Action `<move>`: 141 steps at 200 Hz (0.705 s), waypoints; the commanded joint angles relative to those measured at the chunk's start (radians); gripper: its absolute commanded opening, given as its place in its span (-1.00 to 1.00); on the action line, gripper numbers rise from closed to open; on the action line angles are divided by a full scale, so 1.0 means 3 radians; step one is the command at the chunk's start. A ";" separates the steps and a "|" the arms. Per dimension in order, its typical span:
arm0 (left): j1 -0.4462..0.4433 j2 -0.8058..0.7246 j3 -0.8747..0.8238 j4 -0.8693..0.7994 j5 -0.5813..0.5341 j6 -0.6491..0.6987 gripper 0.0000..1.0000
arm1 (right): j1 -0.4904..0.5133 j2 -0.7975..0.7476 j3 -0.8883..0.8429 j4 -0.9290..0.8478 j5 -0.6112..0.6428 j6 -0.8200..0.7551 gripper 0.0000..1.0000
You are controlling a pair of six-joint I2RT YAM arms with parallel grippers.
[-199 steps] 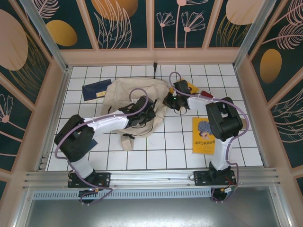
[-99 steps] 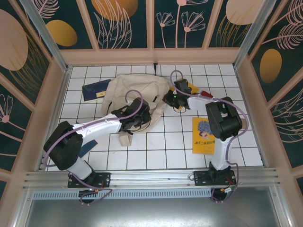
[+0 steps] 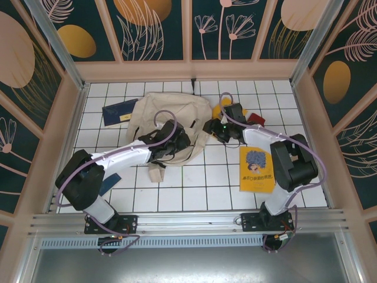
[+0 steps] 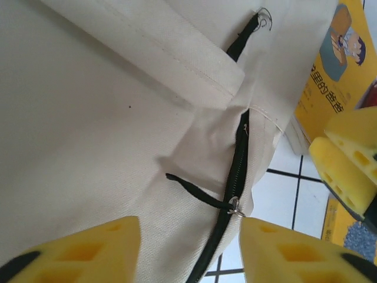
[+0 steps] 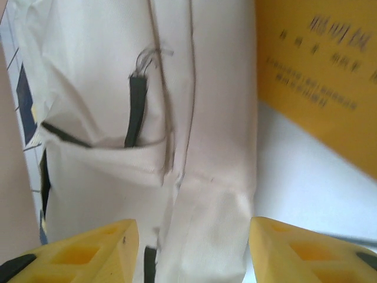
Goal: Pack the student bag
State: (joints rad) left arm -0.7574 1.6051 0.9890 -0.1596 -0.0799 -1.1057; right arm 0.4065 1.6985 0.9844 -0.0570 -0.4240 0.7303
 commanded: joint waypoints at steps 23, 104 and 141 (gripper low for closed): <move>0.0059 0.0314 0.0189 0.0284 0.0434 -0.0652 0.17 | 0.0132 -0.0175 -0.0256 0.0075 -0.0078 0.0365 -0.02; 0.0073 0.0596 0.0342 0.0097 0.0367 -0.1417 0.14 | 0.0133 -0.0321 -0.0509 0.0214 0.0081 0.0512 -0.03; 0.0084 0.0729 0.0368 0.0199 0.0476 -0.1509 0.10 | 0.0133 -0.0299 -0.0502 0.0231 0.0088 0.0514 -0.04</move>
State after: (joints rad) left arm -0.7403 1.7805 1.0698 -0.1009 0.0425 -1.4963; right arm 0.4435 1.6314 0.8455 -0.0154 -0.4156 0.8707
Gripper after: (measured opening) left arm 0.560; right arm 0.483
